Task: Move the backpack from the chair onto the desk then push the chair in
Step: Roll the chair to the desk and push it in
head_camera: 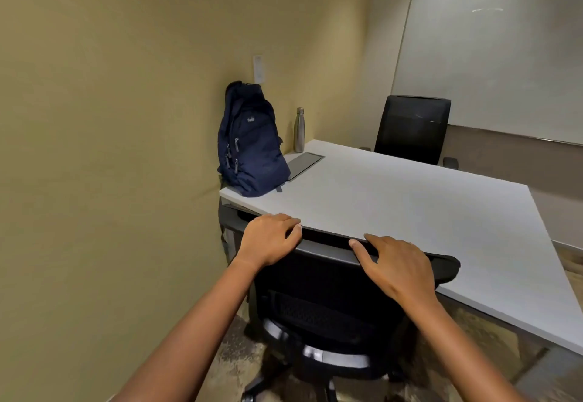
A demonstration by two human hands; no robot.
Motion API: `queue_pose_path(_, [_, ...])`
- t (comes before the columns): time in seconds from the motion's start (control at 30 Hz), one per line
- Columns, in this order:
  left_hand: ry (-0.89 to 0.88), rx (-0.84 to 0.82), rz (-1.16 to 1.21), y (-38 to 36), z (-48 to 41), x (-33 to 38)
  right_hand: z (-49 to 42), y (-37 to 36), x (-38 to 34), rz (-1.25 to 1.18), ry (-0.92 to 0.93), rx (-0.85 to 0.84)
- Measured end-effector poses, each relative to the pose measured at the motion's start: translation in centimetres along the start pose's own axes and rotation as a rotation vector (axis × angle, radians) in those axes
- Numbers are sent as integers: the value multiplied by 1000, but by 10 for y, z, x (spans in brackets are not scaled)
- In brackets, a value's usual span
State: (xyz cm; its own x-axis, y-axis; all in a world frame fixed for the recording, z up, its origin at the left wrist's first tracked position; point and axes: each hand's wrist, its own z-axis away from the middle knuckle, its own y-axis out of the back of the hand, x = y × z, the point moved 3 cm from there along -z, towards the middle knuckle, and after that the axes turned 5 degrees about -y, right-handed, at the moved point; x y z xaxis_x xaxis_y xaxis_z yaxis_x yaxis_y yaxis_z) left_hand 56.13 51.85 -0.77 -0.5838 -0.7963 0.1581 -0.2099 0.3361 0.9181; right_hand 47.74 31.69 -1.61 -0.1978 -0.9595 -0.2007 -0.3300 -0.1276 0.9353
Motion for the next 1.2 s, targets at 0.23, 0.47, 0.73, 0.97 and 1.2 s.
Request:
queue_pose_path(0.23, [-36,4,41,-13,-51,-42,-54,-24,-17,30,-38,-1])
queue_pose_path(0.47, [-137,-38,75,-22,-88,-71,-86,-33,-30,30,-120,16])
queue_pose_path(0.73, [-271,-67,188,-18,-96,-110,-84,-41,-69,57,-235,108])
queue_pose_path(0.97, [-360,-51,246,-14,-94,-142,-74,-48,-108,105,-303,157])
queue_pose_path(1.2, [-395,14,274,-17,-103,-155,-74,-50,-123,116,-359,207])
